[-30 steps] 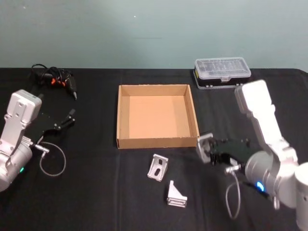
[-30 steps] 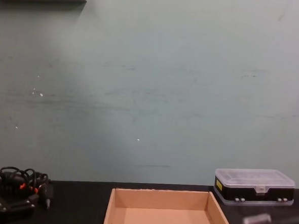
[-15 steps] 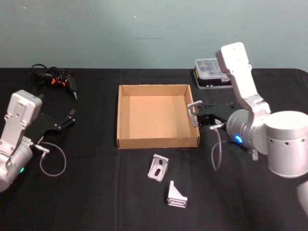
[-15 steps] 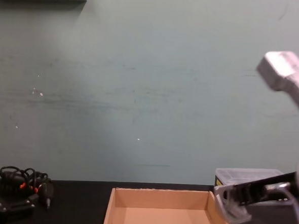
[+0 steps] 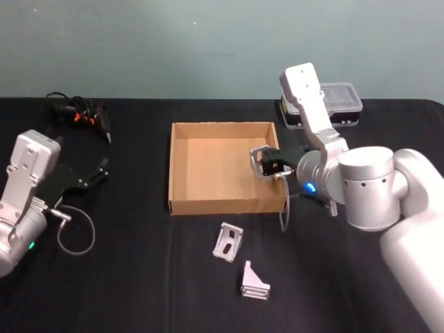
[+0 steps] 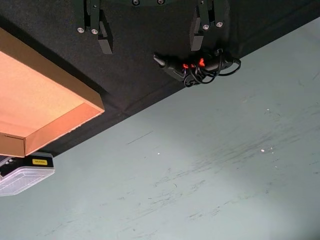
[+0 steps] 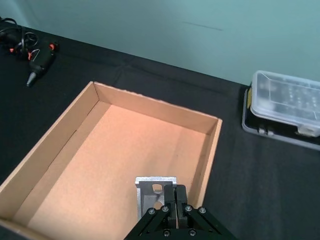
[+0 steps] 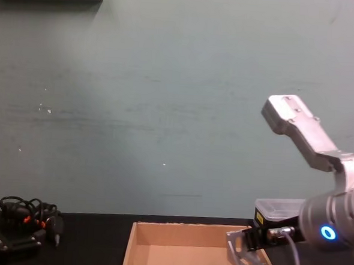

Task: Use one hand to pick up the angle iron from the table and place it into the box.

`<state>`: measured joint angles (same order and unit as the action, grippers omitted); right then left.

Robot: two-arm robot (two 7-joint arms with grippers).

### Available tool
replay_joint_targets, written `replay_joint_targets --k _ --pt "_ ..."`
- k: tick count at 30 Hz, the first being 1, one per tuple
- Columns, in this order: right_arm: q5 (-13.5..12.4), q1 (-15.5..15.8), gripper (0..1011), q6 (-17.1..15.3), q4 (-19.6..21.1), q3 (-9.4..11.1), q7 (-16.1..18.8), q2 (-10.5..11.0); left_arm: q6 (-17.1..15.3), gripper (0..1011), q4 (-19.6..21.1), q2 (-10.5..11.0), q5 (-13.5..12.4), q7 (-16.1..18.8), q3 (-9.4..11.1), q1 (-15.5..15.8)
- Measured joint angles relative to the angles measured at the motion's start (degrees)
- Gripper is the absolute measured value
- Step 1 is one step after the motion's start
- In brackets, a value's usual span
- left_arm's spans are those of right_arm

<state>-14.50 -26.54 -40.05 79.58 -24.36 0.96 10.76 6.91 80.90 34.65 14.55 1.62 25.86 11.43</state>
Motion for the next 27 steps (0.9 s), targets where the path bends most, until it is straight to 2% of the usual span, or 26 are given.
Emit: replay_joint_targets --k 6,10,19,22,24,25,27 --pt "1.52 -2.16 20 2.09 -4.54 -0.81 0.39 -1.56 0.00 1011 0.00 0.00 0.00 0.00 0.00 0.00" --pt "2.67 -3.99 20 3.94 -8.99 -1.25 0.70 -2.97 0.00 1011 0.01 0.00 0.00 0.00 0.00 0.00" --pt "2.67 -3.87 23 3.90 -8.63 -1.22 0.74 -2.89 0.00 1011 0.01 0.00 0.00 0.00 0.00 0.00" --pt "2.62 -3.79 80 3.85 -8.45 -1.18 0.74 -2.83 0.00 1011 0.00 0.00 0.00 0.00 0.00 0.00" --pt "2.57 -3.72 173 3.78 -8.30 -1.16 0.72 -2.79 0.00 1011 0.00 0.00 0.00 0.00 0.00 0.00" --pt "2.57 -3.72 173 3.78 -8.30 -1.16 0.72 -2.79 0.00 1011 0.00 0.00 0.00 0.00 0.00 0.00" --pt "2.53 -3.68 249 3.71 -8.21 -1.15 0.71 -2.76 0.00 1011 0.00 0.00 0.00 0.00 0.00 0.00"
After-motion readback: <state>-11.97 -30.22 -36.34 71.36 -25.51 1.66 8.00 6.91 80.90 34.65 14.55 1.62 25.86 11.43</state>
